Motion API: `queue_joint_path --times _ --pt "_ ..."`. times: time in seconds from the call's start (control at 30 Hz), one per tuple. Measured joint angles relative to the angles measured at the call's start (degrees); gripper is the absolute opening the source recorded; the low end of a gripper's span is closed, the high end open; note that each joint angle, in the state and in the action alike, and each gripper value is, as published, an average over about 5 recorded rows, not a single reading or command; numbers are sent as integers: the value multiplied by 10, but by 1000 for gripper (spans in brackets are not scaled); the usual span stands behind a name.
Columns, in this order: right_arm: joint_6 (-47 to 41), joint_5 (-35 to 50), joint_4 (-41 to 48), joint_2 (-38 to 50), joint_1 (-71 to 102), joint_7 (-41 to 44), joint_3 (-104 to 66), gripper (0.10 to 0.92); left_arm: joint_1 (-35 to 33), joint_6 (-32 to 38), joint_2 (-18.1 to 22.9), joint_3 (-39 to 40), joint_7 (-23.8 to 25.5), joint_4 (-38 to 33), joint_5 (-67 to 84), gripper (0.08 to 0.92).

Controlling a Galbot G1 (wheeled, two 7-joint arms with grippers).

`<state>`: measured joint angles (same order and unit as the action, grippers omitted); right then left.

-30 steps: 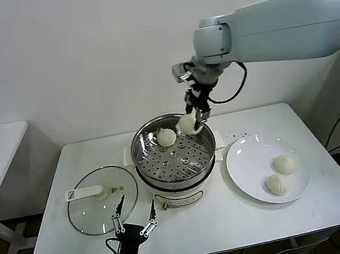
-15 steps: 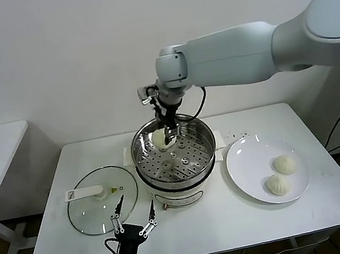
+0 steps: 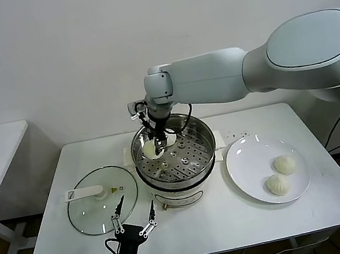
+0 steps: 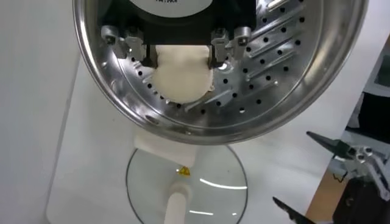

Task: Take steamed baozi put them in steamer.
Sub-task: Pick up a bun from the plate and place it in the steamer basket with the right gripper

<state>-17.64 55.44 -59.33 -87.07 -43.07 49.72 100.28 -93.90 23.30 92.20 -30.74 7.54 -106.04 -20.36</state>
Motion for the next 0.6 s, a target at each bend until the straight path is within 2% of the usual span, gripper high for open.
queue_joint_path --times 0.17,0.43,0.6 --pt "0 -1 10 -6 9 -2 -2 593 1 0 0 1 0 1 0 823" --pt "-2 4 12 -3 10 -5 -4 789 0 0 0 3 1 0 -1 823" --pt "-1 8 0 9 -1 -4 -3 821 -2 -1 0 5 1 -2 -3 823"
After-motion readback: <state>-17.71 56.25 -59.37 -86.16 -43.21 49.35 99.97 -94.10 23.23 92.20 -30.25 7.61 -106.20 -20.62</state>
